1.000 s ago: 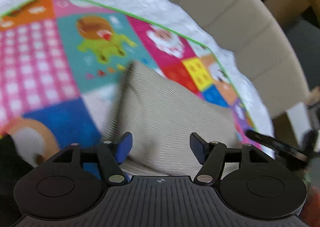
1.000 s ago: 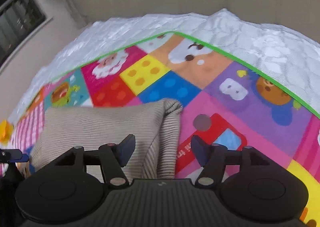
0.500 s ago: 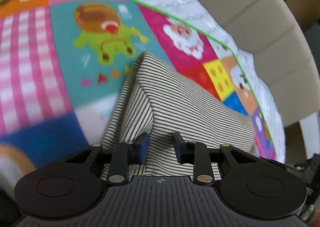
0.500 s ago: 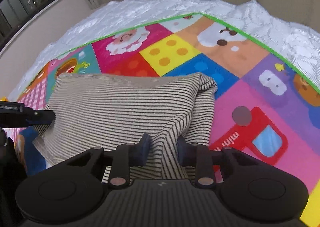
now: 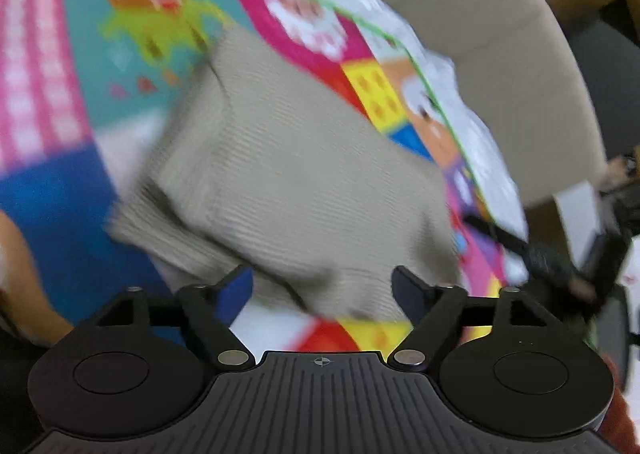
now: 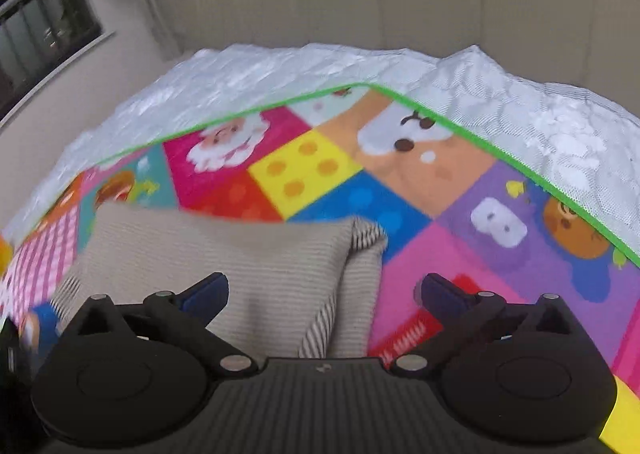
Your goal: Fold clothes
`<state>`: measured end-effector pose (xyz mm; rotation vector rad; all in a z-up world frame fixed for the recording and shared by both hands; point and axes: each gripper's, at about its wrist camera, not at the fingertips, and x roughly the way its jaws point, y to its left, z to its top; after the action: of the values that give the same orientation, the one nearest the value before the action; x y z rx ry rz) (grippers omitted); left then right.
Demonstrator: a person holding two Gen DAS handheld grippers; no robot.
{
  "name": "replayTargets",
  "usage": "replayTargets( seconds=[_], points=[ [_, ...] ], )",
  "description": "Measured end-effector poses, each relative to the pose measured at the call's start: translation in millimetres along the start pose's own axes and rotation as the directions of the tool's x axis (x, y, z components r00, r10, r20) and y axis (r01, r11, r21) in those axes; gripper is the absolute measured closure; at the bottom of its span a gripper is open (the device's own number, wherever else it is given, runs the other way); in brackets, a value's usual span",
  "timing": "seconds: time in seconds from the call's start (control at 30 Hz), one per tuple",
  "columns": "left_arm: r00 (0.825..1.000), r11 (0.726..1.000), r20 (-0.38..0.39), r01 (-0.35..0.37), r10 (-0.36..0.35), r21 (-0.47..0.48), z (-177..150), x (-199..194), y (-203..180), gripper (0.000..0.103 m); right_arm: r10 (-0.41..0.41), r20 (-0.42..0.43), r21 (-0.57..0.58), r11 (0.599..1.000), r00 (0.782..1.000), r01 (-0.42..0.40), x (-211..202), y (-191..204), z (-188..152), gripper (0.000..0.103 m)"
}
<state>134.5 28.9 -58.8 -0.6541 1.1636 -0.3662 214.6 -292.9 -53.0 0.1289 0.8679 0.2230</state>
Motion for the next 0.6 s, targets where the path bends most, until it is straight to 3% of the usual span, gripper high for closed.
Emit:
replayTargets(
  seconds=[0.07, 0.17, 0.27, 0.37, 0.6],
  points=[
    [0.998, 0.998, -0.046, 0.045, -0.046, -0.034, -5, 15, 2, 0.017, -0.040, 0.023, -0.028, 0.999, 0.999, 0.040, 11, 6, 7, 0.000],
    [0.997, 0.997, -0.070, 0.031, -0.036, -0.071, -4, 36, 9, 0.020, -0.115, 0.041, -0.121, 0.986, 0.993, 0.119, 35, 17, 17, 0.000],
    [0.997, 0.993, -0.074, 0.028, -0.036, -0.113, 2, 49, 18, 0.026, -0.172, -0.002, -0.172, 0.970, 0.985, 0.170, 61, 21, 17, 0.000],
    [0.998, 0.989, -0.054, 0.032, -0.040, -0.142, 15, 50, 26, 0.042, -0.187, -0.053, -0.146, 0.973, 0.981, 0.177, 72, 20, 9, 0.000],
    [1.000, 0.995, -0.003, -0.014, 0.013, -0.095, 53, 50, 27, 0.043, -0.107, -0.151, 0.026, 0.993, 0.983, 0.112, 56, 18, -16, 0.000]
  ],
)
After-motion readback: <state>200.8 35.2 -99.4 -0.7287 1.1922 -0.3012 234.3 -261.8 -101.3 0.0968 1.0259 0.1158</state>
